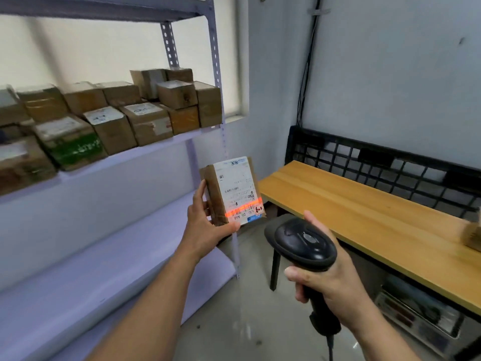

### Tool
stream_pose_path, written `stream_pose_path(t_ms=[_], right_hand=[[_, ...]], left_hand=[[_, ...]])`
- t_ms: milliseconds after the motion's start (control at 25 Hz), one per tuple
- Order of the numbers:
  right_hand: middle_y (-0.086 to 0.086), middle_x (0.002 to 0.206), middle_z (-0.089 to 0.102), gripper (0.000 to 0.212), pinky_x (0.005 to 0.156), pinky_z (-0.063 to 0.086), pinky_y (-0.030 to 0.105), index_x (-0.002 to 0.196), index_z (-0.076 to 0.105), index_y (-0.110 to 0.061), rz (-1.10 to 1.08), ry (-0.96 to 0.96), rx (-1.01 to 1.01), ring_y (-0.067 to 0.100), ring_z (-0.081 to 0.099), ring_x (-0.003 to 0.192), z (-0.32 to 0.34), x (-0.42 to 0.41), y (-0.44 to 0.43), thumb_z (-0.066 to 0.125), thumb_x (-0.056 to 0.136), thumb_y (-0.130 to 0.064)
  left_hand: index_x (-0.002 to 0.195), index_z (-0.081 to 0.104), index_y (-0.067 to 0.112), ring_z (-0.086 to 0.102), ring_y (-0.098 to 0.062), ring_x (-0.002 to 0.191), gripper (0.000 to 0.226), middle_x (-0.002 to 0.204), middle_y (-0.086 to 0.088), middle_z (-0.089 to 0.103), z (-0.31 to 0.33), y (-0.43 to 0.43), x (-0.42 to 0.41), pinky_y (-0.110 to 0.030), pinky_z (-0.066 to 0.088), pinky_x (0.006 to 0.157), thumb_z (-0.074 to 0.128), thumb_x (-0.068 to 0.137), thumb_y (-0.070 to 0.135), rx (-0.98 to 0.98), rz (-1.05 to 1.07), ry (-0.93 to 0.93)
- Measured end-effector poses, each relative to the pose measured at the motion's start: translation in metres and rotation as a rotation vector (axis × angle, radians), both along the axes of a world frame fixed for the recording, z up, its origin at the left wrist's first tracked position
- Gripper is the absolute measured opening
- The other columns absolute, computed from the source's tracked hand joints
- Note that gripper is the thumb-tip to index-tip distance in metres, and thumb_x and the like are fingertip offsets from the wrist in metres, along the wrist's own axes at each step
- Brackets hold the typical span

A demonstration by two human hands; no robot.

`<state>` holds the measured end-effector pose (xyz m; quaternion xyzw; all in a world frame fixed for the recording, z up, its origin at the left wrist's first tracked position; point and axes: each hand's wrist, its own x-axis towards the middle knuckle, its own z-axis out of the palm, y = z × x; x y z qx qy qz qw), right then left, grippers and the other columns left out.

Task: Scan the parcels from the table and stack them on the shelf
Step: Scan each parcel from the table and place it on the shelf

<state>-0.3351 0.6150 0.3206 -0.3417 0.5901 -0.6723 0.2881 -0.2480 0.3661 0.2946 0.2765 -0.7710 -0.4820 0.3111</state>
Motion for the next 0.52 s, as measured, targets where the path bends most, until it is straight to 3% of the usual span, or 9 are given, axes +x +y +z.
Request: stream_pose_path(t_ms=[160,320,440,520], right_hand=[[0.020,0.076,0.069,0.109,0.046,0.045,0.039,0.139,0.029,-0.051,0.028,0.091,0.020,0.030,0.053,0.046,0.011,0.031,-0.041,0.083,0.064,0.009],[0.015,0.070,0.067,0.108,0.046,0.048,0.036,0.144,0.029,-0.044,0.102,0.185,-0.002,0.026,0.055,0.045,0.027,0.042,-0.074,0.076,0.069,0.016],[0.006,0.073,0.069,0.105,0.045,0.049,0.033,0.140,0.032,-0.048,0.197,0.197,-0.029,0.025,0.056,0.046,0.037,0.049,-0.097,0.078,0.068,0.014],[0.004,0.082,0.071,0.105,0.045,0.050,0.032,0.137,0.035,-0.049,0.253,0.216,-0.047,0.025,0.056,0.047,0.042,0.055,-0.113,0.079,0.067,0.014]], left_hand=[[0.144,0.010,0.052,0.051,-0.003,0.112,0.119,0.142,-0.005,0.038,0.003,-0.032,0.059,-0.021,0.048,0.084,0.090,0.059,0.027,-0.022,0.085,0.015],[0.133,0.009,0.066,0.049,-0.012,0.119,0.111,0.143,-0.003,0.036,0.018,-0.048,0.103,-0.030,0.050,0.093,0.088,0.066,0.027,-0.065,0.179,0.035],[0.140,0.010,0.059,0.049,-0.015,0.121,0.110,0.142,-0.005,0.038,0.034,-0.050,0.139,-0.033,0.050,0.094,0.087,0.068,0.025,-0.074,0.289,0.056],[0.142,0.012,0.055,0.050,-0.014,0.120,0.109,0.140,-0.006,0.040,0.046,-0.052,0.163,-0.026,0.050,0.087,0.086,0.070,0.021,-0.092,0.360,0.072]])
